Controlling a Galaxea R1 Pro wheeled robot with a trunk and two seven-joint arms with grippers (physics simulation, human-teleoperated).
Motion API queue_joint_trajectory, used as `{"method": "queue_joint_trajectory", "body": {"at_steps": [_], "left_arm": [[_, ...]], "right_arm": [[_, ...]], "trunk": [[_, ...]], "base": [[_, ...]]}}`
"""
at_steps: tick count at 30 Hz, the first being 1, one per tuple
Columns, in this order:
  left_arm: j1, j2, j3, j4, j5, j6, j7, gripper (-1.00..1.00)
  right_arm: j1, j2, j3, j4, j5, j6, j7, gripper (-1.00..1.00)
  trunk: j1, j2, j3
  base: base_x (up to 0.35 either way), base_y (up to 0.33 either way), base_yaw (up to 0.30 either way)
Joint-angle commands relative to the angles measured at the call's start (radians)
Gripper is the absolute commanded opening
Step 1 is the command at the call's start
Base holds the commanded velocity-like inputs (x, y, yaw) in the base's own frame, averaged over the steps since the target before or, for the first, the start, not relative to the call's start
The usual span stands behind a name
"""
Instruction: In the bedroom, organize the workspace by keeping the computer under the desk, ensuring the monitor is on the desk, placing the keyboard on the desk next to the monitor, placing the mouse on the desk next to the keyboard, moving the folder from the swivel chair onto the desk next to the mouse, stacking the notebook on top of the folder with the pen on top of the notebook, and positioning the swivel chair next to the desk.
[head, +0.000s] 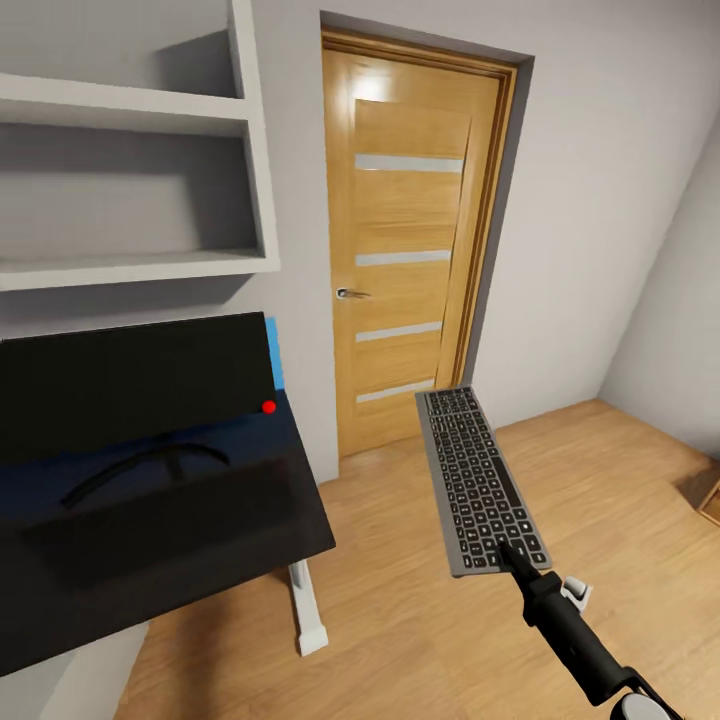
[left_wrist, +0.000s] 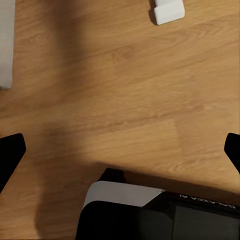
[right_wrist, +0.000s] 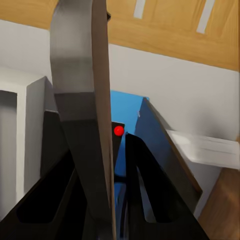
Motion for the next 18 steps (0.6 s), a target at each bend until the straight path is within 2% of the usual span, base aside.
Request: {"method": "queue_joint_trajectory", "body": {"at_steps": [1, 14, 18], "left_arm": [[-0.001, 0.001, -0.003, -0.001, 0.003, 0.005, 0.007, 1.0], [-0.001, -0.001, -0.007, 0.0, 0.003, 0.005, 0.007, 1.0], [-0.001, -0.001, -0.008, 0.0, 0.002, 0.005, 0.007, 1.0]], "right_arm": [[0.0, 0.0, -0.002, 0.0, -0.011, 0.009, -0.001, -1.0], [0.0, 0.001, 0.0, 0.005, -0.01, -0.001, 0.002, -1.0], [0.0, 0.002, 0.006, 0.004, -0.006, -0.013, 0.0, -1.0]], "trunk": [[0.0, -0.001, -0.001], [0.0, -0.001, -0.001], [0.0, -0.001, -0.001]], "base": [[0.0, 0.312, -0.005], [0.0, 0.274, -0.001], [0.0, 0.128, 0.0]]}}
